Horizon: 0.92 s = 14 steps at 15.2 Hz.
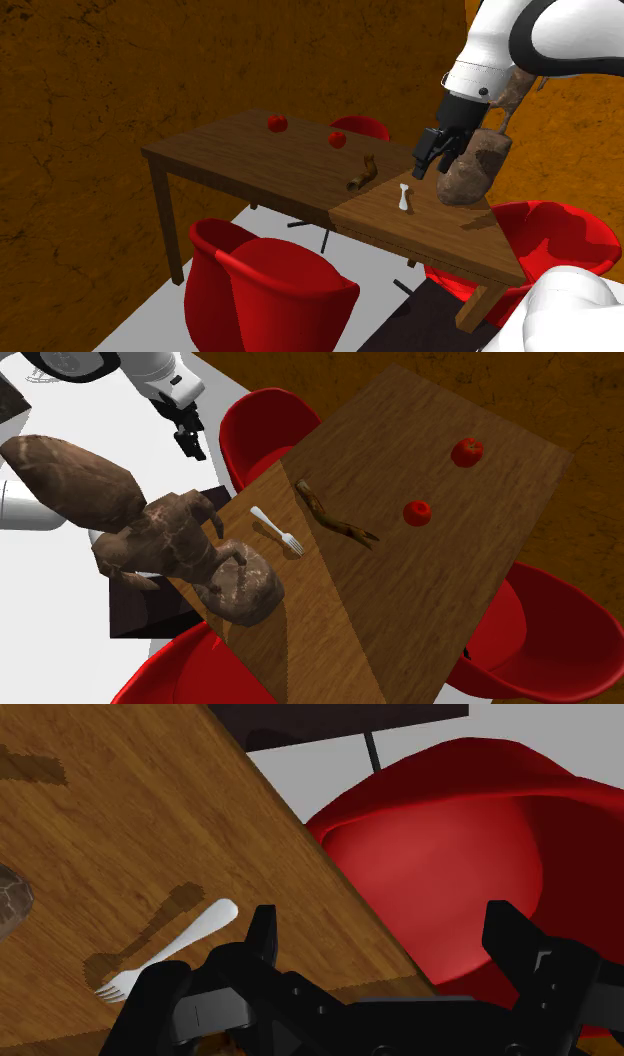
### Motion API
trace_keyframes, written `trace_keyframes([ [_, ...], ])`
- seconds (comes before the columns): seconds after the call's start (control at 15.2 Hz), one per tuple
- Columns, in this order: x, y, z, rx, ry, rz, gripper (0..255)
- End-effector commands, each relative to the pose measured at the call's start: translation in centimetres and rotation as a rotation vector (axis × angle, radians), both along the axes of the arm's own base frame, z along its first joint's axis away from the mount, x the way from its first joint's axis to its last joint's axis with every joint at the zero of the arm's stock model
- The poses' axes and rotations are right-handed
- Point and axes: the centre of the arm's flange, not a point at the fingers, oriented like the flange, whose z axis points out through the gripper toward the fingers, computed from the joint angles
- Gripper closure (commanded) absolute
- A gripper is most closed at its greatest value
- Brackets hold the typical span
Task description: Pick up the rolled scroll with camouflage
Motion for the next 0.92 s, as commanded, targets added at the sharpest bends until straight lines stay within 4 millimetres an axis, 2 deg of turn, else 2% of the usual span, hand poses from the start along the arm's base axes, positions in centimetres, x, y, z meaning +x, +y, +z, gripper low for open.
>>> trace_keyframes([
  [0.0, 0.0, 0.0, 0.0, 0.0, 0.0, 0.0, 0],
  [0.4, 6.8, -2.8, -2.7, -0.011, 0.005, -0.143, 0],
  [0.86, 14.1, -7.4, -5.8, -0.024, 0.01, -0.309, 0],
])
